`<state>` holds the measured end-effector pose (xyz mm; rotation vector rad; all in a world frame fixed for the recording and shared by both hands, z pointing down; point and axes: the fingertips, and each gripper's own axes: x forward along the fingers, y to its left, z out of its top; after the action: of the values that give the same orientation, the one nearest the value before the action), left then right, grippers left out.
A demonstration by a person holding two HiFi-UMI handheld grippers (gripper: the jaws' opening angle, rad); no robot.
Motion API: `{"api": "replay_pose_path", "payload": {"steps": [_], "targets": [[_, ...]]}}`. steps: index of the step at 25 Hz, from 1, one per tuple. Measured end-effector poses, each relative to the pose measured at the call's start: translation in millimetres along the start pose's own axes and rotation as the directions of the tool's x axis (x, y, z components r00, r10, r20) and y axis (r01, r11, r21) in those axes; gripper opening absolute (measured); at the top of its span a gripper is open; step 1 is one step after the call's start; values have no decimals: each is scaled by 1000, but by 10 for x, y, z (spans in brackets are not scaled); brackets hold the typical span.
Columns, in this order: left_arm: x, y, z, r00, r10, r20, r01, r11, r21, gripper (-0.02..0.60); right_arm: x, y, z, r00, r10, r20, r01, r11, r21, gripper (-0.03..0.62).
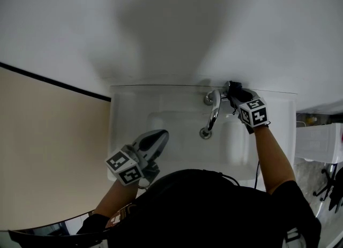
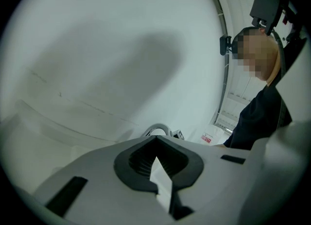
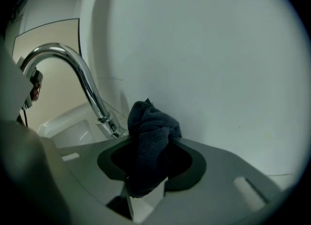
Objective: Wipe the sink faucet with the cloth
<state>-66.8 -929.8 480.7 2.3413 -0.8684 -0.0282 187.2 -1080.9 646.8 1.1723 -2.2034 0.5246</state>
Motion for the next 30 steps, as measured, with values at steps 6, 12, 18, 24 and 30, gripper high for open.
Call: {"api": "replay_pose_path", "payload": {"steps": [6,12,18,24,30], "targets": [[-21,41,-14,1000,6,3,-6,1000,-7,0,70,44,-147,998,4,-69,-10,997,-83,133],[9,33,-50,1000,3,-4,-3,1000,-14,0,112,107,-388,984,7,-178,-39,983,-178,133],[-17,39,-40,1000,6,4,-6,1000,-21,0,-146,252,-470,978,67,-196,-106,976,-192,133],[-73,47,-1,1000,6,15,-6,1000,-21,0,-531,462,316,993,56,100,-34,977,-211,135],[-116,8,-23,1000,8,16,-7,1000,-17,0,-199,521,567,989,9,145,33,958,-286,137]]}}
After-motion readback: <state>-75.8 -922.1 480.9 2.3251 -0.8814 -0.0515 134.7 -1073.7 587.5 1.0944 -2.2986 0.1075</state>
